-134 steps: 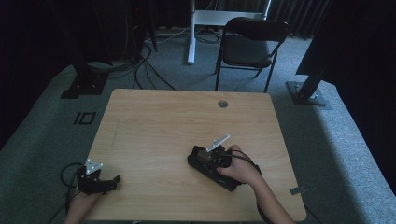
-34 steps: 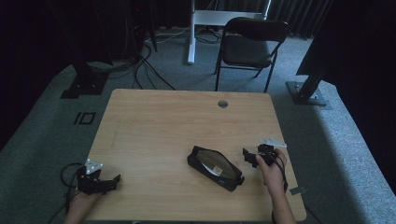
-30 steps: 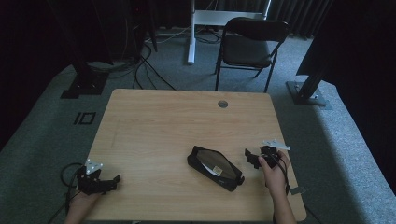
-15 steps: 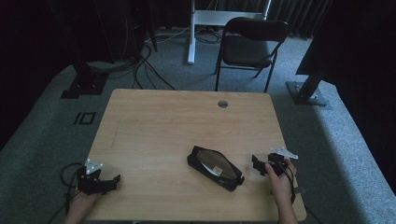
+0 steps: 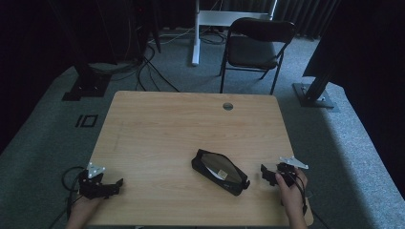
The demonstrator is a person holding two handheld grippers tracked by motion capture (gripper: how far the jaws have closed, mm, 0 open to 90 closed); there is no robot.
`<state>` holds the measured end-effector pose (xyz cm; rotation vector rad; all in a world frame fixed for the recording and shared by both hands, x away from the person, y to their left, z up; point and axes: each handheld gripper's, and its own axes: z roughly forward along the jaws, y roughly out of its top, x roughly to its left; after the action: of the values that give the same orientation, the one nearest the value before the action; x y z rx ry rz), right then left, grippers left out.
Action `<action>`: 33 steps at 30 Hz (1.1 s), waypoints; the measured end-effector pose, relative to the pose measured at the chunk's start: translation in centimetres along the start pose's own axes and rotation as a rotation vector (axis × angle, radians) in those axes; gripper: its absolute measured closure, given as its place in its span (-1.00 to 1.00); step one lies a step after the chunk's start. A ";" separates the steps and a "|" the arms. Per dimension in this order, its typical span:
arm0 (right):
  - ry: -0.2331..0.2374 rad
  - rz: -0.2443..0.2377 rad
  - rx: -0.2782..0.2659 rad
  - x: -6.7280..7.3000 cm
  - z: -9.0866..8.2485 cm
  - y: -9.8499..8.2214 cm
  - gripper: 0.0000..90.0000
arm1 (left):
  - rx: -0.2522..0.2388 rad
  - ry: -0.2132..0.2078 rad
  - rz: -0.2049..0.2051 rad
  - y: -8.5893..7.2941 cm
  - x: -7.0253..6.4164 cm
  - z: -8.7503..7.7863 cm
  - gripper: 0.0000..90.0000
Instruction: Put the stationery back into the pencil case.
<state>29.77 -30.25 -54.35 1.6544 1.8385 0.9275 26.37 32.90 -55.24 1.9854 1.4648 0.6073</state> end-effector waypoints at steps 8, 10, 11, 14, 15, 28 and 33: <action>-0.032 0.005 0.008 -0.6 -0.8 -1.3 -0.71 | 0.000 0.000 0.000 0.0 0.0 0.0 -1.00; -0.054 -0.004 0.009 -0.7 -1.0 -1.5 -0.71 | 0.000 0.000 0.000 0.0 0.0 0.0 -1.00; -0.050 -0.002 0.011 -0.7 -1.2 -1.7 -0.71 | 0.000 0.000 0.000 0.0 0.0 0.0 -0.99; -0.049 0.004 0.017 -0.8 -1.5 -2.1 -0.71 | 0.000 0.000 0.000 0.0 0.0 0.0 -1.00; -0.048 0.014 0.012 -0.8 -1.6 -2.2 -0.71 | 0.000 0.000 0.000 0.0 0.0 0.0 -1.00; -0.075 0.006 0.036 -0.7 -2.6 -3.9 -0.73 | 0.000 0.000 0.000 0.0 0.0 0.0 -1.00; -0.093 0.003 0.043 -0.6 -3.0 -4.3 -0.72 | 0.000 0.000 0.000 0.0 0.0 0.0 -1.00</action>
<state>24.85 -31.42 -55.70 1.6970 1.8055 0.8040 26.37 32.90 -55.24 1.9854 1.4647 0.6073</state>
